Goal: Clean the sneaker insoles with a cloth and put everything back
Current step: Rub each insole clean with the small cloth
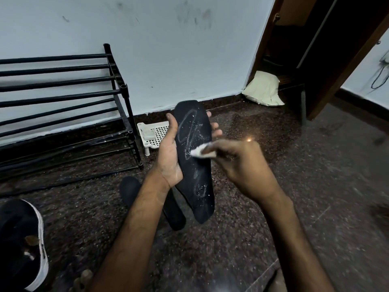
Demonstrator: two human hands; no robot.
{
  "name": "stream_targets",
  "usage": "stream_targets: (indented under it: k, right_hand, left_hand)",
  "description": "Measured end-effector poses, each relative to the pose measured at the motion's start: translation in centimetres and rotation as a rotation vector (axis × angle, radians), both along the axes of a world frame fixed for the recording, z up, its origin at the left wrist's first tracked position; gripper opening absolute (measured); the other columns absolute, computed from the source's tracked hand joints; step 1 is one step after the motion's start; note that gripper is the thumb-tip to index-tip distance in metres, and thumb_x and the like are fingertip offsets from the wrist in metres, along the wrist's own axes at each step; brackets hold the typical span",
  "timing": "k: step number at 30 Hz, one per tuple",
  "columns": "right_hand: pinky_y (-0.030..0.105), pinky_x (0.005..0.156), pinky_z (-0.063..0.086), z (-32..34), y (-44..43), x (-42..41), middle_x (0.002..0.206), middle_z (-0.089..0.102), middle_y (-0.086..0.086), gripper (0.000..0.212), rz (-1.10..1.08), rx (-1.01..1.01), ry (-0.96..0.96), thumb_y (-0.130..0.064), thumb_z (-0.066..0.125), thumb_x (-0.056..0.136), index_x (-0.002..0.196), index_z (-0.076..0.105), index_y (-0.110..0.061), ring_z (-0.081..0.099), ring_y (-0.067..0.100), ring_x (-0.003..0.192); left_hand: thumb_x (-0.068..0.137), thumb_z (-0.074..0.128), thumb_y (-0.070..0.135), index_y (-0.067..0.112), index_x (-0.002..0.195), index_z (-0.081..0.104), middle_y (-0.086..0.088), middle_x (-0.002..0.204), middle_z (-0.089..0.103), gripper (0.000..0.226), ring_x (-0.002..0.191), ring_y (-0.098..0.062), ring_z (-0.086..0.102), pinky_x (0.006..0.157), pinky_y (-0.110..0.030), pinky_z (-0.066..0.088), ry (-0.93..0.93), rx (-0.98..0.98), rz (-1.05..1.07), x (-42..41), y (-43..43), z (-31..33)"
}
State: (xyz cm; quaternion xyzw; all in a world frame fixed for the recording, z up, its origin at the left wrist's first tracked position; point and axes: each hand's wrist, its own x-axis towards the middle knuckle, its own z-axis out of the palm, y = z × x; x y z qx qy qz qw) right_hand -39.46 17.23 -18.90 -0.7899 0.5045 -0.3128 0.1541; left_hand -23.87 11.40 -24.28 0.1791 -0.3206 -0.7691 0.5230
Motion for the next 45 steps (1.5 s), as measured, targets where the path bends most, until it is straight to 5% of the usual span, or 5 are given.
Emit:
stream_targets:
  k: [5, 20, 32, 40, 45]
  right_hand:
    - [0.009, 0.067, 0.05, -1.4, 1.1, -0.9, 0.087, 0.075, -0.009, 0.014, 0.336, 0.589, 0.239, -0.005, 0.075, 0.083, 0.091, 0.078, -0.016, 0.066, -0.008, 0.071]
    - [0.035, 0.075, 0.06, -3.2, 1.2, -3.6, 0.087, 0.075, 0.006, 0.015, 0.262, 0.702, 0.231, -0.006, 0.076, 0.081, 0.084, 0.077, -0.02, 0.071, 0.021, 0.079]
    - [0.016, 0.085, 0.055, 1.1, 0.6, -1.3, 0.107, 0.073, -0.001, 0.024, -0.376, -0.43, -0.276, -0.004, 0.07, 0.087, 0.11, 0.071, -0.009, 0.068, 0.002, 0.097]
    - [0.021, 0.066, 0.055, 2.2, 2.0, -3.9, 0.088, 0.074, -0.009, 0.011, 0.272, 0.509, 0.074, -0.011, 0.072, 0.085, 0.092, 0.076, -0.019, 0.068, 0.004, 0.075]
    - [0.008, 0.068, 0.047, 1.6, 1.3, -4.2, 0.093, 0.071, -0.019, 0.017, -0.045, 0.007, -0.152, -0.01, 0.072, 0.085, 0.098, 0.075, -0.021, 0.064, -0.01, 0.08]
  left_hand:
    - [0.096, 0.017, 0.07, 0.001, 0.143, 0.045, -0.019, 0.122, 0.059, 0.088, 0.112, -0.033, 0.059, 0.101, -0.056, 0.047, 0.089, -0.028, 0.092, 2.4, -1.2, 0.2]
    - [0.095, 0.016, 0.072, 0.002, 0.143, 0.045, -0.016, 0.119, 0.059, 0.089, 0.102, -0.028, 0.062, 0.086, -0.048, 0.056, 0.136, -0.042, 0.03, 1.6, -0.7, 1.1]
    - [0.094, 0.024, 0.068, 0.008, 0.136, 0.053, -0.018, 0.118, 0.065, 0.079, 0.104, -0.032, 0.063, 0.091, -0.048, 0.055, -0.114, -0.044, -0.196, -3.9, 1.7, 0.2]
    - [0.093, 0.02, 0.071, 0.008, 0.138, 0.054, -0.025, 0.13, 0.059, 0.085, 0.123, -0.04, 0.054, 0.103, -0.057, 0.046, -0.005, 0.014, -0.053, -2.7, 0.7, 0.0]
    - [0.094, 0.015, 0.073, 0.007, 0.142, 0.049, -0.022, 0.131, 0.057, 0.088, 0.123, -0.036, 0.053, 0.106, -0.053, 0.043, 0.043, 0.015, -0.053, -2.0, 0.5, 0.5]
